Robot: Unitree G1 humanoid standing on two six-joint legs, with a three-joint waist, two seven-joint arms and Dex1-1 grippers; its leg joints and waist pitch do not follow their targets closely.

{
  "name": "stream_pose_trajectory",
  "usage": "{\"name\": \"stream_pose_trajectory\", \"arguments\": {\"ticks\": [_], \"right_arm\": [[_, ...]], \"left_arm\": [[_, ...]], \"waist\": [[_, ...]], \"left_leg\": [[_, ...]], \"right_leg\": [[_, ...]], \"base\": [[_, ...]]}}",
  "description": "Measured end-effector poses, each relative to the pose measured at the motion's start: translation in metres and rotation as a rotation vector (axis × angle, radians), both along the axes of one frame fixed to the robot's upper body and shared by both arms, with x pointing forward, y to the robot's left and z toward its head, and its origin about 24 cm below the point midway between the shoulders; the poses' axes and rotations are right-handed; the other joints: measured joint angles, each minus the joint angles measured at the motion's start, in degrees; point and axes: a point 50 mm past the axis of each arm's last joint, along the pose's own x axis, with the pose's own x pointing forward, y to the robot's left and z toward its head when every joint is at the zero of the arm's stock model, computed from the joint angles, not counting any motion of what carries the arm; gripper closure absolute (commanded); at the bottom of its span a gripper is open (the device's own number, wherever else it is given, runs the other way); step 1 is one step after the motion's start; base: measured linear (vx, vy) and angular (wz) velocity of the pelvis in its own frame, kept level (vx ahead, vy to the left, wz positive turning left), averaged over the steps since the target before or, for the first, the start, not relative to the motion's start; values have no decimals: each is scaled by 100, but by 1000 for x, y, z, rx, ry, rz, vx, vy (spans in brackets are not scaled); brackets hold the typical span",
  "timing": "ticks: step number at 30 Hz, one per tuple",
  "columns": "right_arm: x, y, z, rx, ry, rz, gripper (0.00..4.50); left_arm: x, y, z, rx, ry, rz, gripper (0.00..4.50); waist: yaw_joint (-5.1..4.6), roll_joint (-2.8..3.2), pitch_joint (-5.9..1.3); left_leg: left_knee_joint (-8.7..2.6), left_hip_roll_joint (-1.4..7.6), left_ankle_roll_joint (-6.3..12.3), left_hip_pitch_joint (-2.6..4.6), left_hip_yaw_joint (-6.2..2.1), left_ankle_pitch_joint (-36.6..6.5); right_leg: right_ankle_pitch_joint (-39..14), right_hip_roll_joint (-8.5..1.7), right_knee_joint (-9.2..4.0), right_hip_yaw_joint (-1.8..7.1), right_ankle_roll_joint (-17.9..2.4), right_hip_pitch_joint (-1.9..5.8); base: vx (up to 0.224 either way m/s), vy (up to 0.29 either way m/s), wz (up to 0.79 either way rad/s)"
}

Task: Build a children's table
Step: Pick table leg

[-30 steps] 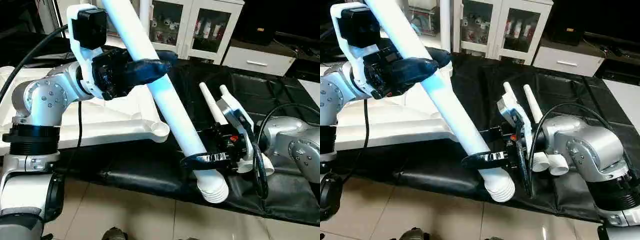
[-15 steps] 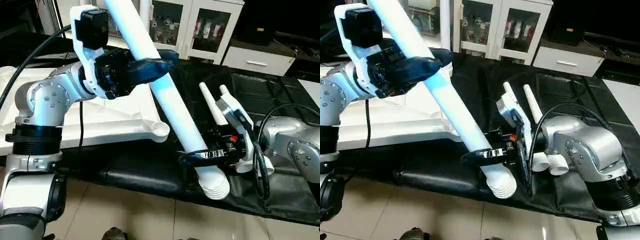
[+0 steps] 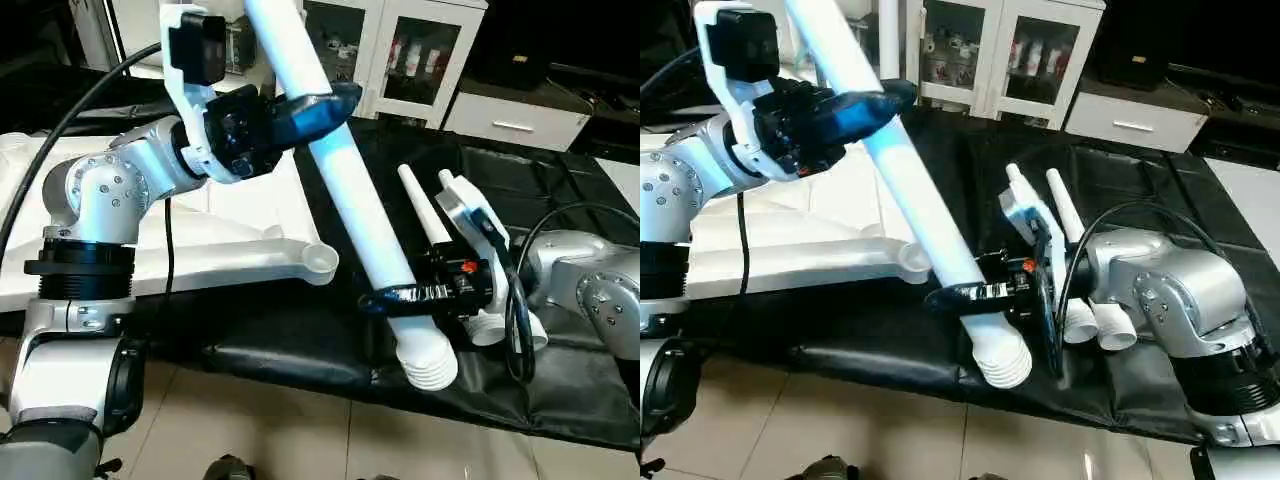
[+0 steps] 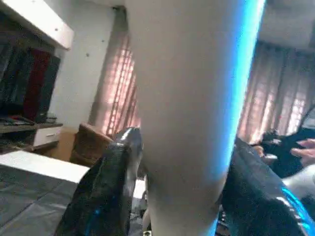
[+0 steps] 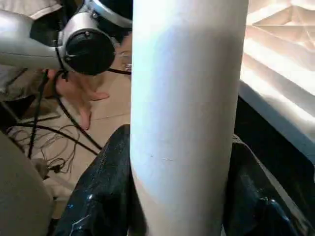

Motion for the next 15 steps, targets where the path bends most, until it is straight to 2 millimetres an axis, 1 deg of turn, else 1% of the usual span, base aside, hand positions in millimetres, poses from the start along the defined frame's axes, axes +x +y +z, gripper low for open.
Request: {"name": "stream_pose_trajectory", "arguments": {"ticks": [3,4,6,7,8,9,11,12,13,15], "right_arm": [[1,1,0,-3,-9,-13,271],[10,4,0,-11,-69,-85,271],[20,5,-1,-49,-147,-180,271],[25,5,-3,-80,-188,-236,271],[28,5,-3,-99,-209,-263,271],[31,5,-3,-112,-232,-291,271],[36,5,-2,-143,-286,-347,271],[37,6,-2,-155,-304,-361,271],[39,7,-2,-175,-333,-375,271],[41,10,-4,-209,-371,-388,271]], "left_arm": [[1,2,1,-6,5,28,148],[6,4,2,-17,32,114,143],[12,5,1,-15,71,218,136],[15,6,0,-15,101,276,114],[17,7,-2,-12,119,305,114],[19,7,-3,-16,142,331,99],[20,2,-8,-26,193,367,81],[20,-2,-12,-27,213,372,81],[21,-6,-16,-35,249,391,56],[23,-12,-21,-35,297,432,51]], "waist": [[2,0,0],[-6,-2,-1],[-15,-1,-1],[-11,-2,-1],[-8,-2,-1],[-6,-2,-1],[1,-4,-2],[2,-6,-2],[2,-10,-4],[-2,-16,-5]], "left_leg": [[0,0,0,0,0,0],[4,2,0,1,-1,0],[4,-1,0,-3,-1,0],[4,-1,0,-2,-2,0],[4,-1,0,-5,-2,0],[4,-1,0,-5,-2,0],[5,-1,0,-8,-2,0],[5,-1,0,-10,-1,0],[5,0,0,-11,0,0],[4,-1,0,-11,2,0]], "right_leg": [[0,0,0,1,0,1],[0,0,8,1,-1,0],[0,-1,7,0,0,-5],[0,0,7,-4,0,-2],[0,0,5,-4,0,-3],[0,0,2,-4,0,-1],[0,-2,0,-1,0,1],[0,-2,-2,0,0,1],[0,-2,-3,1,0,1],[0,-1,-2,-1,0,1]], "base": [[0,0,0],[0,0,0],[0,0,0],[0,0,0],[0,0,0],[0,0,0],[0,0,0],[0,0,0],[0,0,0],[0,0,0]]}}
